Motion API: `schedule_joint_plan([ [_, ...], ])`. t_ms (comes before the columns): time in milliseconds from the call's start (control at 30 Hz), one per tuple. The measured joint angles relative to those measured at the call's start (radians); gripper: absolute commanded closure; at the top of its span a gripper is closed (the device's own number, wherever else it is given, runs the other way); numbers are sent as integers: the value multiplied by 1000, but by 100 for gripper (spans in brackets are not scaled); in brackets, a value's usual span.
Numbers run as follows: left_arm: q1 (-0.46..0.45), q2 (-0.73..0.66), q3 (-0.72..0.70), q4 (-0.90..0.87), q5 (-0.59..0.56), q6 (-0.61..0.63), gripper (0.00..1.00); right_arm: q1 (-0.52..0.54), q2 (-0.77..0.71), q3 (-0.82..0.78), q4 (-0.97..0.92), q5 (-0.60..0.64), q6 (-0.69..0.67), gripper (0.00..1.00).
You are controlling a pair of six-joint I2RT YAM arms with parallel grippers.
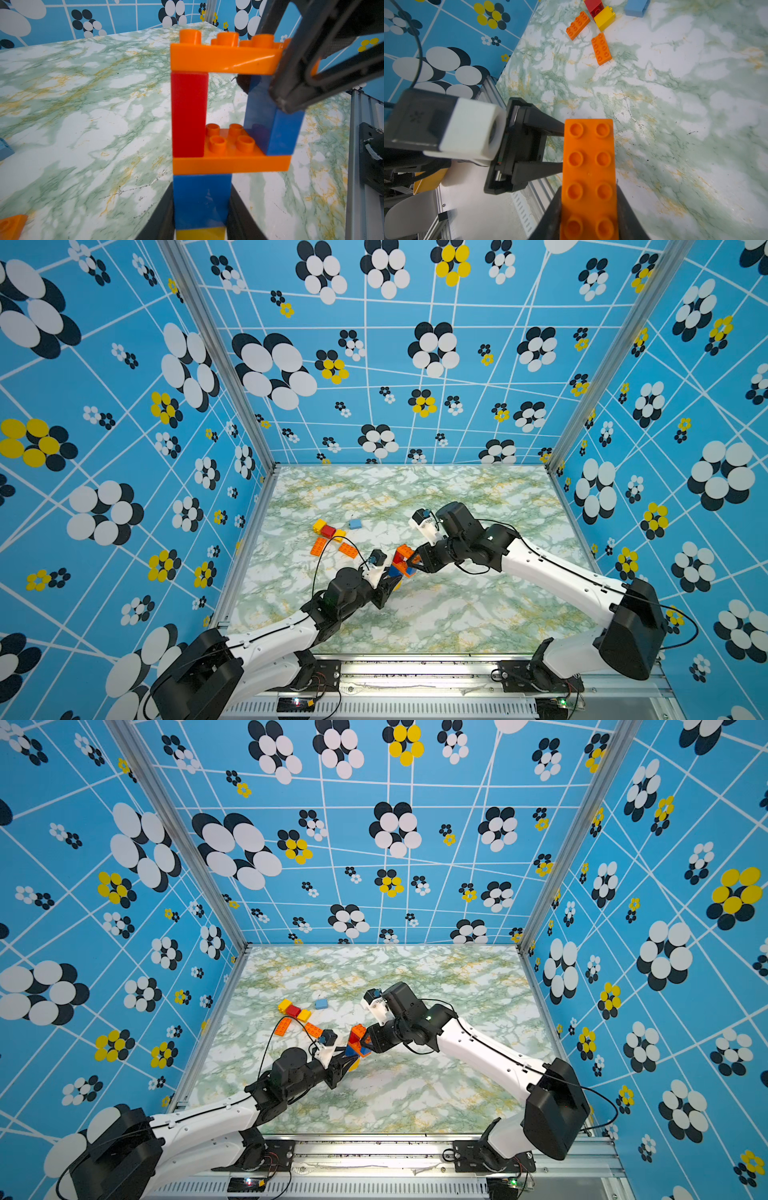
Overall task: Assemble the letter p with lego
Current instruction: Place the lego brick at the center of the board.
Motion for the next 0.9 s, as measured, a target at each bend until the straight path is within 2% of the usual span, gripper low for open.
schedule_joint_plan([
  [233, -7, 0, 7, -11, -18, 2, 67, 2, 0, 0, 1, 6, 0, 63],
  [567, -19, 0, 23, -37, -41, 20, 67, 5, 8, 28, -32, 23, -27, 36],
  [767, -19, 42, 71, -72, -56, 19, 68, 2, -13, 30, -53, 64, -31, 34],
  [900, -19, 117, 161, -157, -97, 14, 70, -34, -73, 29, -78, 159, -31, 33],
])
